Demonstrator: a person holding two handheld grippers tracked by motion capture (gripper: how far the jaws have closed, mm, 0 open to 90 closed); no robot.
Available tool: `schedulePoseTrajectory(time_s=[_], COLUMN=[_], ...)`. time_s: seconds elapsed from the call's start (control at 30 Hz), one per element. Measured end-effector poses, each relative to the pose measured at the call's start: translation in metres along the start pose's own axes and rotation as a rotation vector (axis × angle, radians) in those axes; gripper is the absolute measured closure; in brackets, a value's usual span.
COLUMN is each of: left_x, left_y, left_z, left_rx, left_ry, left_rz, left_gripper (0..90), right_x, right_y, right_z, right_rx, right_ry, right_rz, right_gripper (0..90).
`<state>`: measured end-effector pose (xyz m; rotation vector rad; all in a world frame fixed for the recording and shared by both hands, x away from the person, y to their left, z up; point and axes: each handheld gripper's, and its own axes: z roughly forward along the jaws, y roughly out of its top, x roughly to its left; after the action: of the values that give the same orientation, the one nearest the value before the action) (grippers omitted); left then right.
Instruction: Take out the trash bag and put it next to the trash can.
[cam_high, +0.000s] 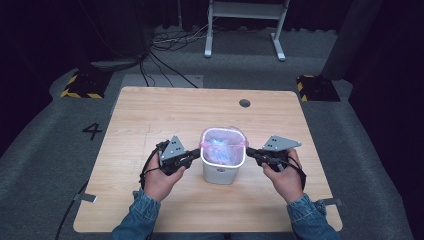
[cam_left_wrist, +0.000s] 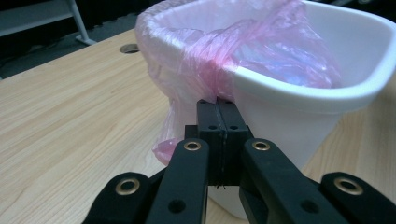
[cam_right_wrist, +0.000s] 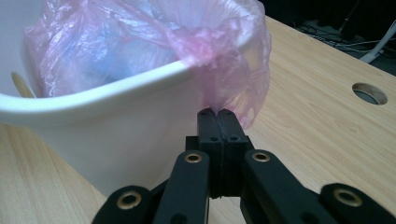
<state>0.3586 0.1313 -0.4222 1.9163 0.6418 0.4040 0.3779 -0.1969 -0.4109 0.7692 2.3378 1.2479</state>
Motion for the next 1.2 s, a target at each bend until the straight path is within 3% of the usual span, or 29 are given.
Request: schedulePoseTrajectory(time_s=[0.23,0.33,0.37,0.4,0.43,0.57,0.6,0.67,0.73,0.77,0.8,0.83,0.93,0.97,1.07,1.2], left_x=[-0.009,-0.008,-0.008,-0.008,-0.007,-0.007,-0.006,-0.006,-0.006,-0.006,-0.006,-0.006,-0.004,-0.004,-0.003,-0.003], left_y=[-0.001,-0.002,-0.002,-0.003,-0.002,-0.003,-0.004,-0.004,-0.005,-0.005,-0.005,-0.005,-0.006,-0.007,-0.009,-0.013], left_z=[-0.005,-0.006,-0.007,-0.008,-0.01,-0.012,-0.013,-0.013,-0.014,-0.014,-0.013,-0.014,-0.016,-0.017,-0.019,-0.024], left_rx=[0.019,0.018,0.017,0.012,0.009,-0.003,-0.007,-0.009,-0.016,-0.023,-0.03,-0.035,-0.044,-0.041,-0.041,-0.032], left_ry=[-0.001,0.009,0.017,0.018,0.025,0.039,0.042,0.044,0.053,0.06,0.07,0.08,0.091,0.093,0.102,0.107], left_rz=[0.021,0.014,0.015,0.009,0.012,0.007,0.001,-0.001,-0.008,-0.01,-0.012,-0.01,-0.017,-0.023,-0.03,-0.041], left_gripper=[89.3,89.2,89.1,88.9,88.6,83.5,81.8,80.3,74.8,61.2,61.2,53.8,47.1,45.0,43.4,41.4], right_x=[0.001,0.002,0.002,0.002,0.001,0.002,0.005,0.007,0.008,0.006,0.006,0.006,0.005,0.004,0.002,-0.004], right_y=[0.0,0.001,0.001,0.002,0.002,-0.003,-0.01,-0.013,-0.019,-0.022,-0.022,-0.023,-0.023,-0.021,-0.017,-0.008], right_z=[-0.005,-0.011,-0.013,-0.019,-0.022,-0.035,-0.042,-0.043,-0.041,-0.037,-0.037,-0.035,-0.025,-0.016,-0.009,0.003], right_rx=[-0.001,-0.026,-0.039,-0.065,-0.075,-0.127,-0.155,-0.152,-0.111,-0.064,-0.064,-0.047,-0.007,0.005,0.002,-0.011], right_ry=[-0.001,-0.02,-0.034,-0.057,-0.069,-0.112,-0.136,-0.139,-0.122,-0.105,-0.105,-0.094,-0.066,-0.069,-0.078,-0.066], right_rz=[0.0,0.008,0.009,0.016,0.02,0.054,0.081,0.087,0.092,0.108,0.108,0.12,0.147,0.139,0.128,0.145], right_gripper=[90.0,78.7,71.7,56.2,49.9,40.7,39.7,41.7,48.4,54.4,54.4,55.1,48.2,39.7,36.6,39.7])
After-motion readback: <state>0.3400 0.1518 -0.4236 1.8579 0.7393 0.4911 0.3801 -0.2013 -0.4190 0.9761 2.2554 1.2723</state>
